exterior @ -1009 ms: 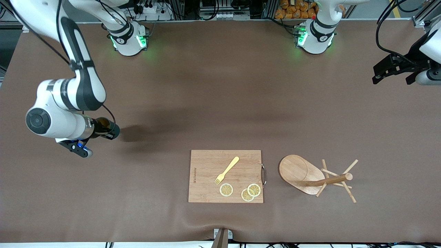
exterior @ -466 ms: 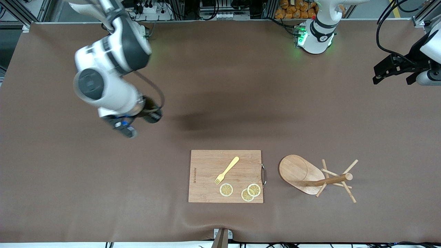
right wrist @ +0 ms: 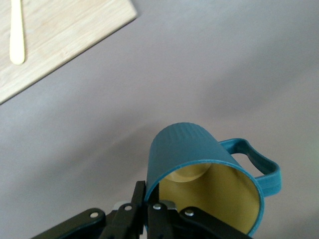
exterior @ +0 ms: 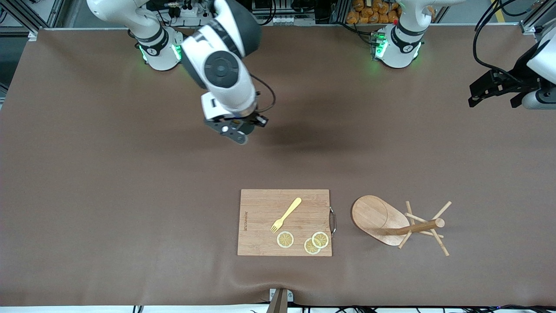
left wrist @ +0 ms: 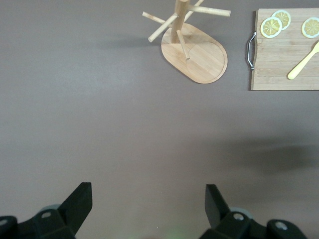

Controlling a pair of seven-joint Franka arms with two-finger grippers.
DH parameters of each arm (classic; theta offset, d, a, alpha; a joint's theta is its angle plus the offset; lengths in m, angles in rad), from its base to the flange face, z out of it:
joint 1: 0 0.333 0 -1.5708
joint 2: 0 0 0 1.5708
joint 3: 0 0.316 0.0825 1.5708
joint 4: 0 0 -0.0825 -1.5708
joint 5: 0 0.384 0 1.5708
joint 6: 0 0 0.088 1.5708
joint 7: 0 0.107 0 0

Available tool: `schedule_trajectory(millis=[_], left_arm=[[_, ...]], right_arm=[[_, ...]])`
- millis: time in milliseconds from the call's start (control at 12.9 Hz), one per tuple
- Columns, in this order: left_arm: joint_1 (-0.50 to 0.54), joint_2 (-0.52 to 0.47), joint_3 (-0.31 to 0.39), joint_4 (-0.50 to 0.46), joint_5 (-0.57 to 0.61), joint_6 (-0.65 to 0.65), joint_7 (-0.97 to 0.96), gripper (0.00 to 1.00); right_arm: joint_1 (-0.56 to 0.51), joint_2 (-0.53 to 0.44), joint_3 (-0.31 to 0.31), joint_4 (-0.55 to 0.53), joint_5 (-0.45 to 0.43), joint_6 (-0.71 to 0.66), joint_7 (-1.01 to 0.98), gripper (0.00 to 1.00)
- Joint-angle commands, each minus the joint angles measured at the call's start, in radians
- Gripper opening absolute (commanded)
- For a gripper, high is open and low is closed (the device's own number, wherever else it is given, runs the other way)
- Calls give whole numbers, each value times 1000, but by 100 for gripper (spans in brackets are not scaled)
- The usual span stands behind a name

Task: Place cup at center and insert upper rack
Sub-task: 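Carry the teal mug with the right gripper toward the table center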

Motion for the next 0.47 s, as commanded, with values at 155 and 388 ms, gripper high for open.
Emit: schedule_trajectory(millis=[155,388], left_arm=[[-5,16,-2,10,-1,-1,7,100],[-6,23,-2,11,0,6,7,100]], right_arm=[[126,175,-15,97,18,163,33,0],[166,227,-15,97,20,223,39,0]])
